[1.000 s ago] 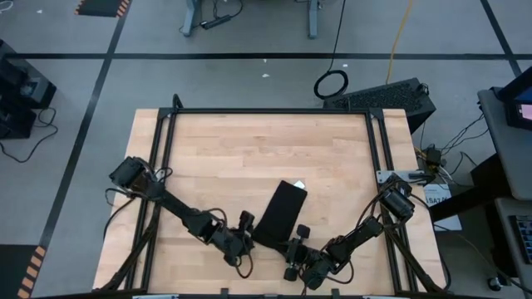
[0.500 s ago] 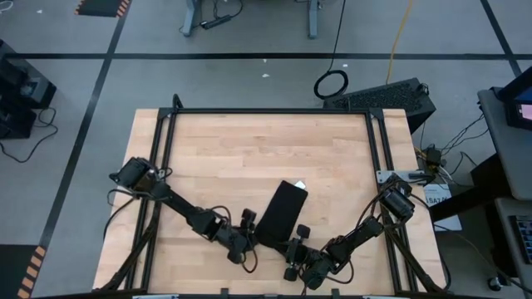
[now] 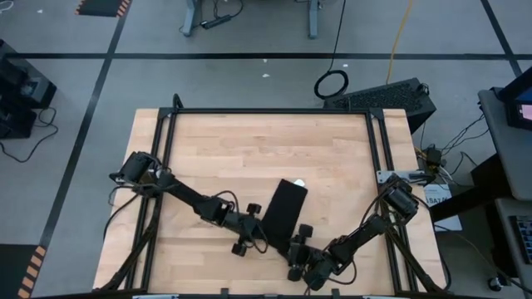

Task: Roll napkin
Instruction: Roll the black napkin

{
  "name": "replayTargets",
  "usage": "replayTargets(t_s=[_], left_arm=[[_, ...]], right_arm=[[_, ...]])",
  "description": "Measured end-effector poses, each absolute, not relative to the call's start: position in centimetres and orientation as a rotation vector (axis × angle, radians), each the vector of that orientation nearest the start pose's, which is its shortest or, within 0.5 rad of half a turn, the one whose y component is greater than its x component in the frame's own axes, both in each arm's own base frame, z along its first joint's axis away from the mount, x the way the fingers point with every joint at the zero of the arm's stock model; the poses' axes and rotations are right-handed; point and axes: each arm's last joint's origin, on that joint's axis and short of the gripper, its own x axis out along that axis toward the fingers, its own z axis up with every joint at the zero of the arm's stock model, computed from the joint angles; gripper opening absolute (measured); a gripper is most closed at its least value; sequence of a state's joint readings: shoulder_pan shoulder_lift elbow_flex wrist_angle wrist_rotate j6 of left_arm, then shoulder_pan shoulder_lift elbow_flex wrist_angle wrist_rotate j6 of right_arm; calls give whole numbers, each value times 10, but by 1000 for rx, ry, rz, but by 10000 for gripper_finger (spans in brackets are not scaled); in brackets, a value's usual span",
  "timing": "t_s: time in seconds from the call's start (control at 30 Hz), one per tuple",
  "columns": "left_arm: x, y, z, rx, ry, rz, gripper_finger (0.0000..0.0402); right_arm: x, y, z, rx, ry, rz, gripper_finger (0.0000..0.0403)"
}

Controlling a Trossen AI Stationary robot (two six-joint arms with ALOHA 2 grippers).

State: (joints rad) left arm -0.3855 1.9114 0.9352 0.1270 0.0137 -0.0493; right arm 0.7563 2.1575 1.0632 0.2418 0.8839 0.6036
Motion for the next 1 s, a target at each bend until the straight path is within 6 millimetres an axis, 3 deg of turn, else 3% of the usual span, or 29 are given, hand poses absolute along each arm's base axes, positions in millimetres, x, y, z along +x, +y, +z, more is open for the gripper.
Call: replayTargets(t_s=[0.2, 0.43, 0.73, 1.0], left_arm=[[337, -120, 110, -162, 926, -508, 47], [339, -103, 110, -352, 984, -613, 48], [343, -87, 110, -421, 984, -617, 49], [349, -82, 98, -534, 1011, -587, 49]], right_arm=[[280, 258, 81, -145, 569, -247, 241], [269, 276, 89, -142, 432, -269, 251], [289, 286, 82, -141, 268, -237, 251], [308, 274, 69, -118, 292, -312, 251]])
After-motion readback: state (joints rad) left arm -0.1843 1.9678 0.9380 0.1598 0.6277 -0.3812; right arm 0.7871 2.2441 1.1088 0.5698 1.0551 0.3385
